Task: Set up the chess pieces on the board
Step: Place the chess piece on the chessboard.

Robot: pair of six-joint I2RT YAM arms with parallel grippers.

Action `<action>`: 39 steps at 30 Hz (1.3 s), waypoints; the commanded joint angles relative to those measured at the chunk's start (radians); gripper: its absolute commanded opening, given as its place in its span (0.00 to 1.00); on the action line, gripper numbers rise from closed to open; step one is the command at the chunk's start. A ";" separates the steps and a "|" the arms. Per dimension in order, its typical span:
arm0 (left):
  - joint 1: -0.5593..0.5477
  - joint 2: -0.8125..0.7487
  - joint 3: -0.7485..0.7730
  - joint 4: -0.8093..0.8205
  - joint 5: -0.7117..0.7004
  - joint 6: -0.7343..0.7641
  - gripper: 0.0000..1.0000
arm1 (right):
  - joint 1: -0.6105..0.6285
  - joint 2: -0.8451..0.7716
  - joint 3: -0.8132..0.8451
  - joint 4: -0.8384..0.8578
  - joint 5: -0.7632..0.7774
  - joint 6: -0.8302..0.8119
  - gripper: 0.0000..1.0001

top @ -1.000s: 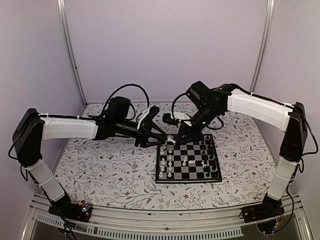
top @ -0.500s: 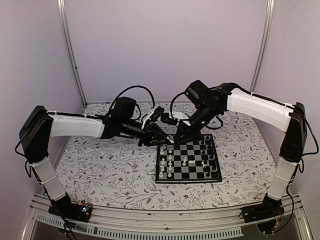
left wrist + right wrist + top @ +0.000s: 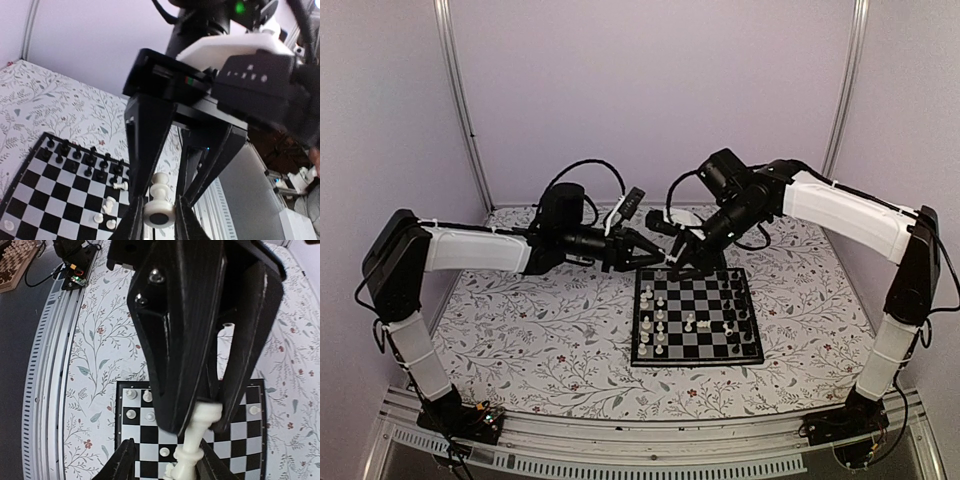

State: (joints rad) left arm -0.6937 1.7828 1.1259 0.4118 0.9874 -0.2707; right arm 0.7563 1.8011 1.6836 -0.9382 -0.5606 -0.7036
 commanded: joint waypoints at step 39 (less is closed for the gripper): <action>0.073 0.283 -0.046 1.417 -0.159 -1.394 0.00 | -0.130 -0.028 -0.026 0.358 -0.128 0.137 0.48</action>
State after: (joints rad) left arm -0.6170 2.1010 1.0740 1.5158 0.8272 -1.6596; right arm 0.6628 1.7668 1.6798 -0.6361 -0.6083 -0.6266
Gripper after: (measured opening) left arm 0.173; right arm 0.480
